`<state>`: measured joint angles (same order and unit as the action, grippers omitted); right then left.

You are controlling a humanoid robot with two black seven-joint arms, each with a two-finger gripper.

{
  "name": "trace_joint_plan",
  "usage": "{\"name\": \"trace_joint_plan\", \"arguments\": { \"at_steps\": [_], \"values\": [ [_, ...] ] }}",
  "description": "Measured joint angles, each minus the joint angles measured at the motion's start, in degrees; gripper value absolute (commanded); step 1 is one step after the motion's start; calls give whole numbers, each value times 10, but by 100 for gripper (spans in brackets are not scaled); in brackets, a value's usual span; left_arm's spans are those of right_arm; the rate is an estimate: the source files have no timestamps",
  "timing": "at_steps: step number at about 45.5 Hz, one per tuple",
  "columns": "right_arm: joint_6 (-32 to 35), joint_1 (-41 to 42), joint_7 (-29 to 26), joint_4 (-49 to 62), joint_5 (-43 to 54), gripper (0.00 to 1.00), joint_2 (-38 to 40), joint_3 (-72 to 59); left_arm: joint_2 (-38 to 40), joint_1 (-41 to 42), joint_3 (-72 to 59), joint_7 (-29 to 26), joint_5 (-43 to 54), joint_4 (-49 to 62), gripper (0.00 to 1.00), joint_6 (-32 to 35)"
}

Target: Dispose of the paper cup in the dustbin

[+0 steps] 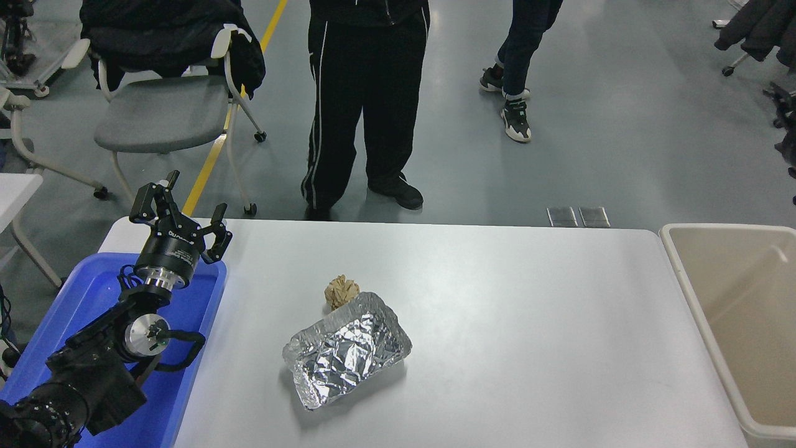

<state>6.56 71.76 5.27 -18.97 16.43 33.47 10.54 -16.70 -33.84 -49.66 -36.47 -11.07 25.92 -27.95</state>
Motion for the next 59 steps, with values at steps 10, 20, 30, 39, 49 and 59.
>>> {"name": "trace_joint_plan", "arguments": {
  "at_steps": [10, 20, 30, 39, 49, 59],
  "values": [
    [0, -23, 2, -74, -5, 100, -1, 198, 0, 0, 0, 0, 0, 0, 100, 0],
    [7, -93, 65, -122, -9, 100, -27, 325, 0, 0, 0, 0, 0, 0, 100, 0],
    [11, -182, 183, -167, -9, 100, -62, 367, 0, 0, 0, 0, 0, 0, 100, 0],
    [11, -252, 261, -180, -9, 100, -99, 374, 0, 0, 0, 0, 0, 0, 100, 0],
    [10, -317, 294, -183, -10, 100, -132, 371, 0, 0, 0, 0, 0, 0, 100, 0],
    [9, -351, 305, -184, -10, 100, -149, 368, 0, 0, 0, 0, 0, 0, 100, 0]
  ]
}}
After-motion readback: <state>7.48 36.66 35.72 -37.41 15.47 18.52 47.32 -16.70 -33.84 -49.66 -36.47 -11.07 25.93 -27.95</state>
